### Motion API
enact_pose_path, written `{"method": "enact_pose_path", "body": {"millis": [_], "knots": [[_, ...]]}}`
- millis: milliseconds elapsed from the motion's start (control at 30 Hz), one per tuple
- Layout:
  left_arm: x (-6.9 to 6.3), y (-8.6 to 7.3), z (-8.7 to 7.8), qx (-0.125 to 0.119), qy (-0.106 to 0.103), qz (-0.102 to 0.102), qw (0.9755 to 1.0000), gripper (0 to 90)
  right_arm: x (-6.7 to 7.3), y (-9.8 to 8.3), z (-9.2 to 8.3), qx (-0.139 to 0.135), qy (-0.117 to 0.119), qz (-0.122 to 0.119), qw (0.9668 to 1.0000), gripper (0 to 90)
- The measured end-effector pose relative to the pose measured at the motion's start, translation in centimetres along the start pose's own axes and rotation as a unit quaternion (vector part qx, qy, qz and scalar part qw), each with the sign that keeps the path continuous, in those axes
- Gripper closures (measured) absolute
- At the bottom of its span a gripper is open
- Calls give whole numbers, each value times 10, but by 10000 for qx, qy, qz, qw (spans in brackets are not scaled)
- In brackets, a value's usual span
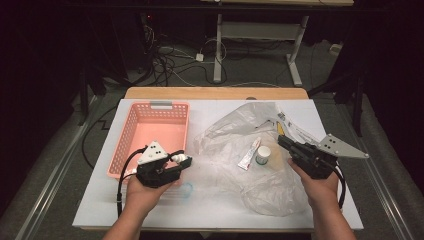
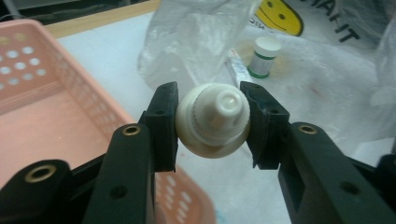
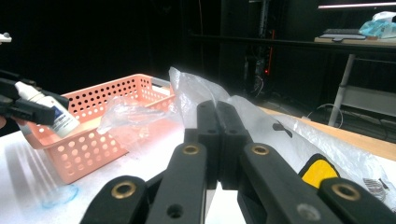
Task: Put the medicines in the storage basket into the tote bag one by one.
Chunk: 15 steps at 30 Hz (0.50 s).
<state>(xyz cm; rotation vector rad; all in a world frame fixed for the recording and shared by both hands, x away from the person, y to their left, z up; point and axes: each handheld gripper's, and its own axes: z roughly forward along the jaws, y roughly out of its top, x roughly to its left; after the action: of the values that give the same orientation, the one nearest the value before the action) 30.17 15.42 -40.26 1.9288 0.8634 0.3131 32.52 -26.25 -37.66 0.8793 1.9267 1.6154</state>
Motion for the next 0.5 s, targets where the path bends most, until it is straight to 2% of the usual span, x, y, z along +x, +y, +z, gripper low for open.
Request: {"method": "enact_pose_path", "body": {"millis": [300, 367, 500], "knots": [[-21, -4, 23, 214, -95, 218, 9995, 577, 5, 3, -1, -33, -6, -14, 10000, 900], [-25, -5, 28, 259, -118, 262, 9993, 577, 5, 3, -1, -17, 15, -77, 10000, 900], [-30, -5, 36, 323, -143, 285, 9990, 577, 6, 2, 0, -14, 1, -31, 10000, 900]]}}
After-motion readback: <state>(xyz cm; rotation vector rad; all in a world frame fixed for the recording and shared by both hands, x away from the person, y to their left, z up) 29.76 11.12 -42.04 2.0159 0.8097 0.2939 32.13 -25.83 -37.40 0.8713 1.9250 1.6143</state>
